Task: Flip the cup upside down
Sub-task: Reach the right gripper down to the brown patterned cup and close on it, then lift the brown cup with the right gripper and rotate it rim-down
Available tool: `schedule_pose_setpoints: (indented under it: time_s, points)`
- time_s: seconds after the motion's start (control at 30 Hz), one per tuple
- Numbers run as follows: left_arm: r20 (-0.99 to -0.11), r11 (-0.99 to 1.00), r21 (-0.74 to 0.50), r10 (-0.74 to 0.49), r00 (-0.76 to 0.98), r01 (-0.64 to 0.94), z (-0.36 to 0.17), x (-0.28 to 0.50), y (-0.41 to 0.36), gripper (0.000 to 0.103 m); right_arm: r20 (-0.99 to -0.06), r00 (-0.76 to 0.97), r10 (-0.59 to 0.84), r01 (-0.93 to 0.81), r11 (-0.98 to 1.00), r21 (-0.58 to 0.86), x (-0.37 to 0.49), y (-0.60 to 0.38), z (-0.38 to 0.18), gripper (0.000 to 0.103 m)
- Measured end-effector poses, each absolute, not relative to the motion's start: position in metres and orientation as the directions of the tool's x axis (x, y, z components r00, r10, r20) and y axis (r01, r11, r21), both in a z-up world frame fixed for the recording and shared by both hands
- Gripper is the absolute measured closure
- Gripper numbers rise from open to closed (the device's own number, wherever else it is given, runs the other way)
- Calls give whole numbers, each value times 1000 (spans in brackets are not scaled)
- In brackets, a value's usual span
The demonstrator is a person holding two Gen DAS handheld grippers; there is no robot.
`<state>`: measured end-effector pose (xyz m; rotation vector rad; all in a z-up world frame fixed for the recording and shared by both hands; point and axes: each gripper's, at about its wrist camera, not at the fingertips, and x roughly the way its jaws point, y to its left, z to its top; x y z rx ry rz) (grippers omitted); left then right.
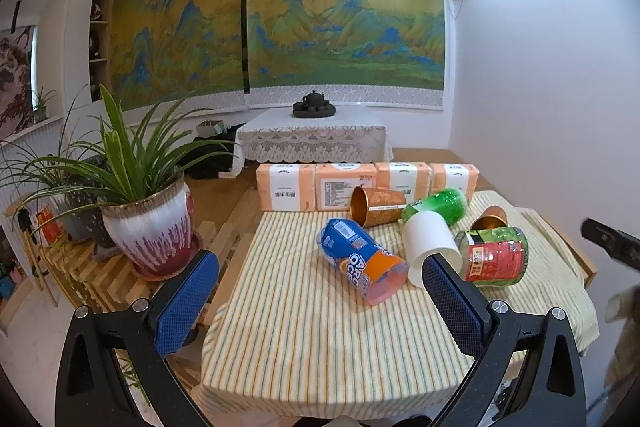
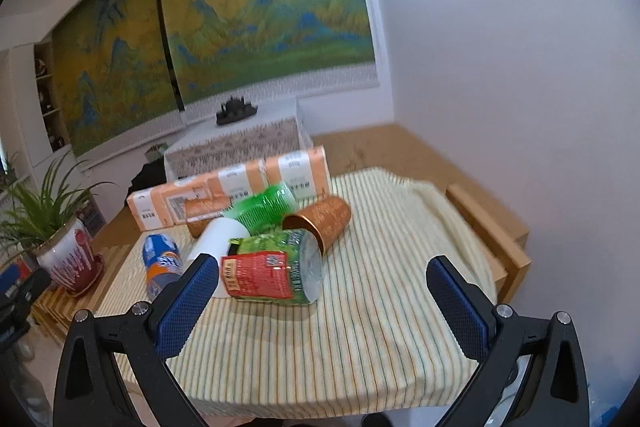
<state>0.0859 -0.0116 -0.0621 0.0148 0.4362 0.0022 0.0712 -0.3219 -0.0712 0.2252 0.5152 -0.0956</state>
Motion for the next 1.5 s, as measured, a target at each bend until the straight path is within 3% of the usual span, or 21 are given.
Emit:
schedule_pose_setpoints:
  time_s: [0.5,0.8,1.17,1.37,1.5]
  points:
    - [-504,999,17,53,862,-51,-99,114,11,0,-716,664,215,254,836,486,233,-408,-114,0]
    - [-525,997,10,69,848,-75,-110,129,27,0,-748,539,389,313,731,606,289,-401,-151,2]
    - [-533,994,7,96,841,-109,-113,131,42,0,-771,459,440,377,689,618,313,-392,-181,20]
    - [-524,994,18,100,846,-106,-110,127,41,0,-747,459,481,396,642,656,317,-396,-190,39]
    - [-523,994,17,103,846,-110,-109,125,40,0,-744,484,462,401,638,657,316,-401,-187,40]
